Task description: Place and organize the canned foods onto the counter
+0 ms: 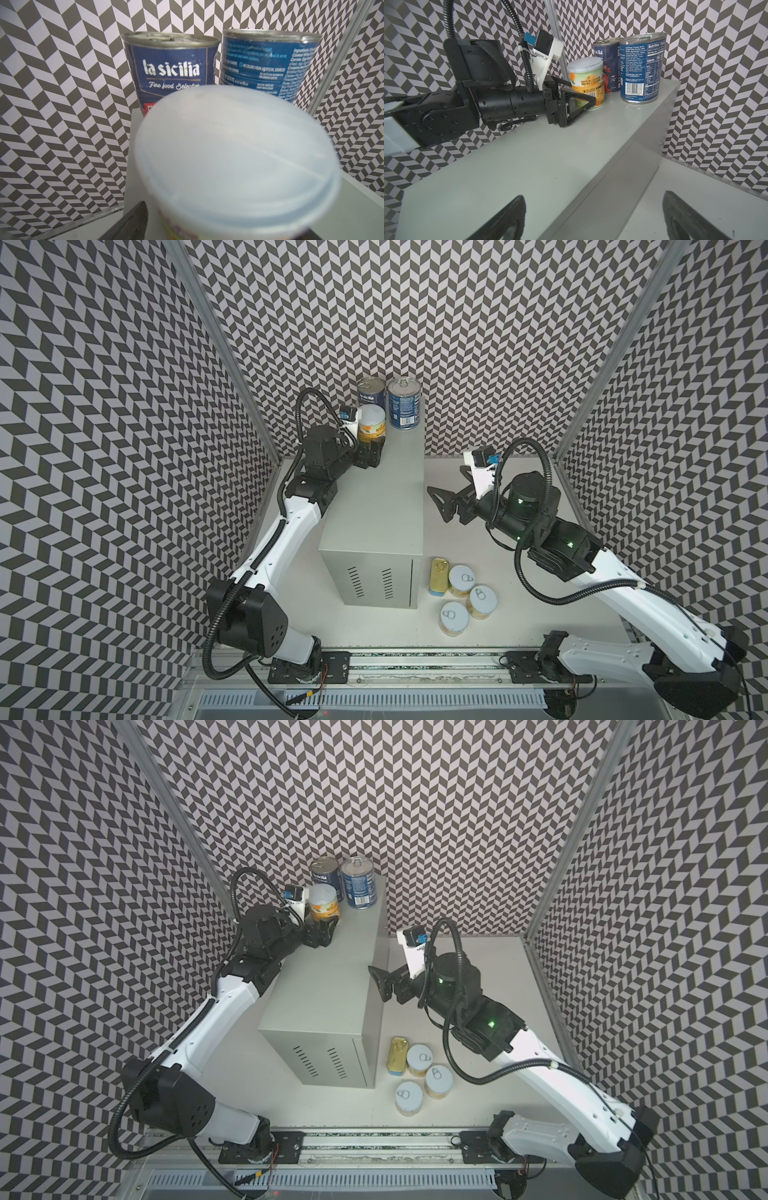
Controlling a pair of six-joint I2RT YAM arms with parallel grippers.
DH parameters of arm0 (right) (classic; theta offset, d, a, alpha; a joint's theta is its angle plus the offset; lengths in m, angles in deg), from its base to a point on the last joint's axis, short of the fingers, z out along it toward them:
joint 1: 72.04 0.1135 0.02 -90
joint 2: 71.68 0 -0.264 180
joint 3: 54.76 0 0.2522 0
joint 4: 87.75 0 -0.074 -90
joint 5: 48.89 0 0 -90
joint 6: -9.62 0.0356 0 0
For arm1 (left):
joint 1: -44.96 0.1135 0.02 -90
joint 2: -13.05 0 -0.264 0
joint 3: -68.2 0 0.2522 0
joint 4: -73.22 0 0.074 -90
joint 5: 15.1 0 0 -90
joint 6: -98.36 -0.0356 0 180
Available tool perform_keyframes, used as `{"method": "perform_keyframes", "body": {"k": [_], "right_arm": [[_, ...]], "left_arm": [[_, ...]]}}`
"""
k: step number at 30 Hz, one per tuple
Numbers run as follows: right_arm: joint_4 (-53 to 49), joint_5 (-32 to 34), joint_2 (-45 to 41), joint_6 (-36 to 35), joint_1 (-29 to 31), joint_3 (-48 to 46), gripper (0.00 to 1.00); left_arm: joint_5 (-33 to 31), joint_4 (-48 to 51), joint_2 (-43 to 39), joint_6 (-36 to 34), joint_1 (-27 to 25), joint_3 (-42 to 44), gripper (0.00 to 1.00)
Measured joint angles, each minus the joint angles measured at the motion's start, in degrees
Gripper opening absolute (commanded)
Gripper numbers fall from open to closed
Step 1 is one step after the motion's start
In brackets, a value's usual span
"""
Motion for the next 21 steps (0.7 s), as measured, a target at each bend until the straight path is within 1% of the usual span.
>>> {"method": "perform_keyframes", "body": {"k": [21], "right_arm": [[0.92,0.0,-0.24,0.0,0.0,-1.68,0.99]], "left_arm": [[0.02,1.09,0.07,-0.02,0.48,-0.63,0.91]]}}
